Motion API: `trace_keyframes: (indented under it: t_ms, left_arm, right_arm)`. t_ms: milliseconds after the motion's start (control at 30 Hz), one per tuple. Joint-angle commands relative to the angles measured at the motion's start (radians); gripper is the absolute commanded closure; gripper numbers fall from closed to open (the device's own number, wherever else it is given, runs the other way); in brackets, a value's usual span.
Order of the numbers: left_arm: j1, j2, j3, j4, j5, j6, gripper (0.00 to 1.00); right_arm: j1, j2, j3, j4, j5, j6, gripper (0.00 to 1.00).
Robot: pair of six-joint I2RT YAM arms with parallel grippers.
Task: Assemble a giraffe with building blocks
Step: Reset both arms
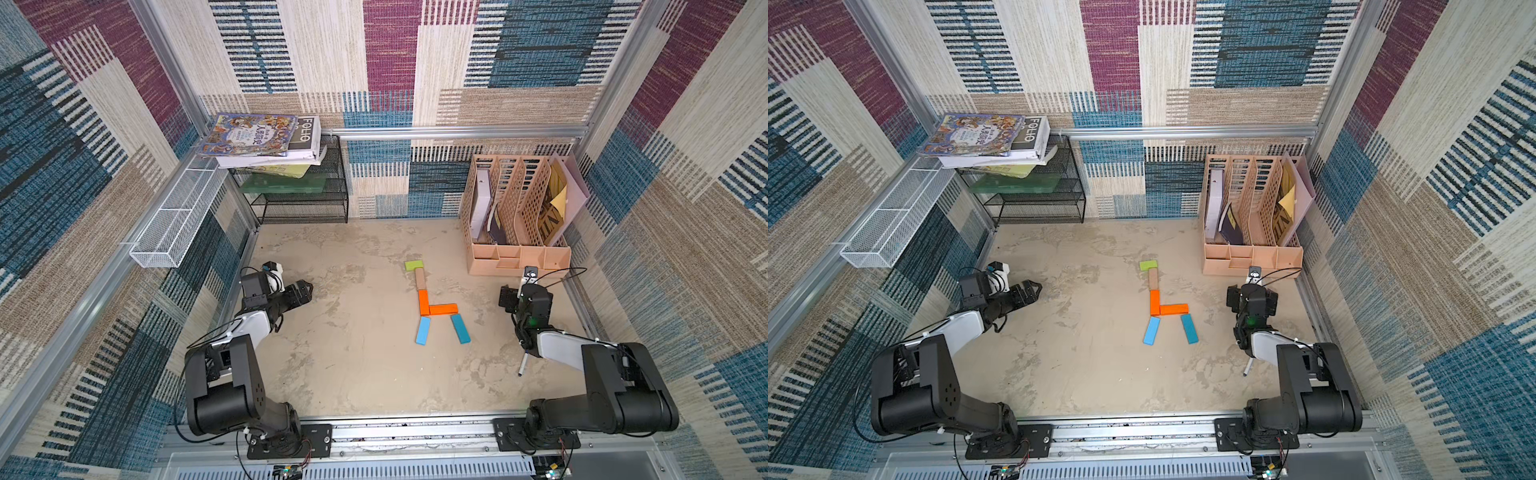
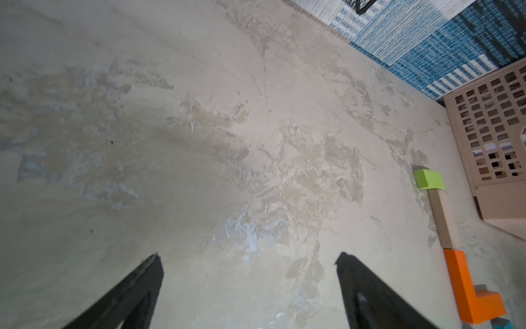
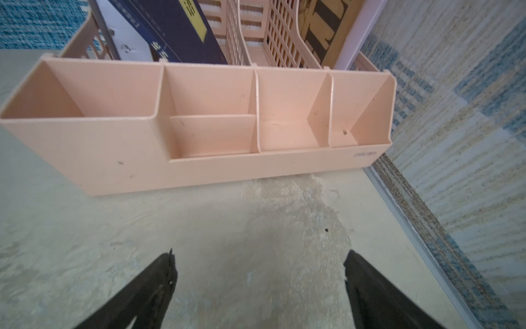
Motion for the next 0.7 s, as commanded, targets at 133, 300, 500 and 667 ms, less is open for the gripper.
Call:
trace_keyframes:
  t_ms: [133, 300, 500, 667]
  left_arm:
    - [0.003, 0.064, -0.086, 0.316, 0.012, 0.03, 0.01]
    - [-0.018, 0.07, -0.087, 0.333, 0.167, 0.118, 0.01]
    - [-0.099, 0.089, -0.033, 0.235, 0.146, 0.229, 0.01]
    - [-0.11, 0.101, -0.01, 0.203, 0.143, 0.239, 0.01]
  right_arm:
    - [-0.028, 0.024, -0.078, 0.269, -0.104, -0.024, 0.04]
    - [-0.026, 0.051, -0.126, 0.382, -0.127, -0.043, 0.04]
    - [-0.032, 0.057, -0.115, 0.368, -0.141, -0.043, 0.04]
    - [-0.032, 0.054, -0.113, 0.361, -0.142, -0.041, 0.04]
